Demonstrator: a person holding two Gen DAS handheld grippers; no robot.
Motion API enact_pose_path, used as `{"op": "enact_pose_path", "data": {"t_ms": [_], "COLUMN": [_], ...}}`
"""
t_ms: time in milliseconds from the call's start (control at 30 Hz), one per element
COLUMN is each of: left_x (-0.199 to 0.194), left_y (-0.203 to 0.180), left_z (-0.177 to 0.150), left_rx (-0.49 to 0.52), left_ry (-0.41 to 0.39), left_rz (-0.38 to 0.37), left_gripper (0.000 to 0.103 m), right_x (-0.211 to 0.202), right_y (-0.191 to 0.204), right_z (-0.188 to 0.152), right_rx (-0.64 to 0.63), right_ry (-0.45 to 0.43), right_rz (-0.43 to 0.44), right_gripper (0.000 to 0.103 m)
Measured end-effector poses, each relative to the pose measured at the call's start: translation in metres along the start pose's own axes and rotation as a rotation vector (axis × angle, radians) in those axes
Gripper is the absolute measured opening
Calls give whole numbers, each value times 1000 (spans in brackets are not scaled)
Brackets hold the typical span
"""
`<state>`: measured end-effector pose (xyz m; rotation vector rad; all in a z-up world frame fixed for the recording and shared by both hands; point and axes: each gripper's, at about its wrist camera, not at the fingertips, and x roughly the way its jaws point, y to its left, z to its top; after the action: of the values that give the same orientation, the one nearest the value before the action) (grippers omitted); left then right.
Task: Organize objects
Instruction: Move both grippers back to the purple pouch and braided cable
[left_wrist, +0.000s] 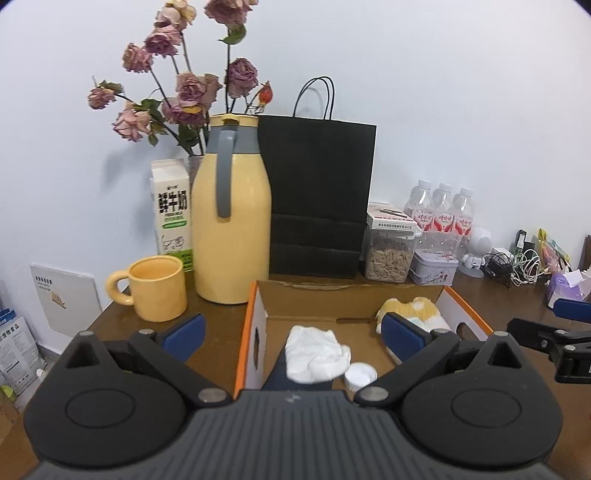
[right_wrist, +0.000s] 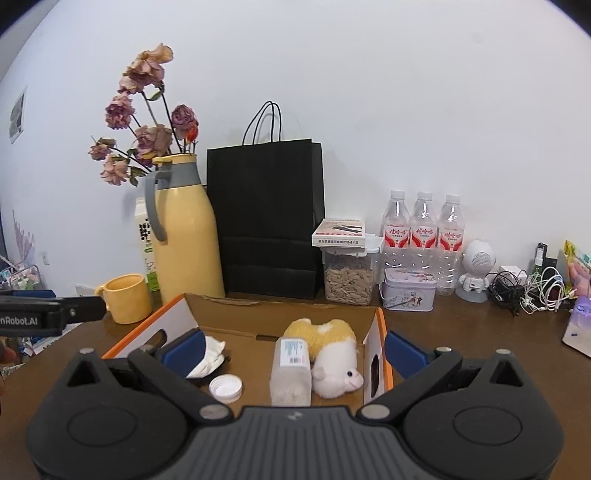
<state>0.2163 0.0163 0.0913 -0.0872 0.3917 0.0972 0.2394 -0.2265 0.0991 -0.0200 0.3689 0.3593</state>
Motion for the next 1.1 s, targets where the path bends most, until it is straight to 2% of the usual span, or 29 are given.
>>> {"op": "enact_pose_path", "data": {"t_ms": [300,600,900,1100], "left_x": [-46,-76,-91,-86], "left_y": [16,27,38,46], "left_z": [-24,-63,-100,-114], "left_rx": [14,19,-6,-30], "left_ry": [2,49,105,151], "left_rz": [-3,-11,-12,-3], "left_gripper": [103,103,103,103], "right_x": [-42,-69,-75,-54], "right_y": [14,36,59,73], "right_z": [-29,-68,-108,-128], "right_rx": [-29,-52,-70,-103], "right_ry": [13,61,128,228], "right_rz": [-6,15,62,116], "right_gripper": [103,103,103,103]}}
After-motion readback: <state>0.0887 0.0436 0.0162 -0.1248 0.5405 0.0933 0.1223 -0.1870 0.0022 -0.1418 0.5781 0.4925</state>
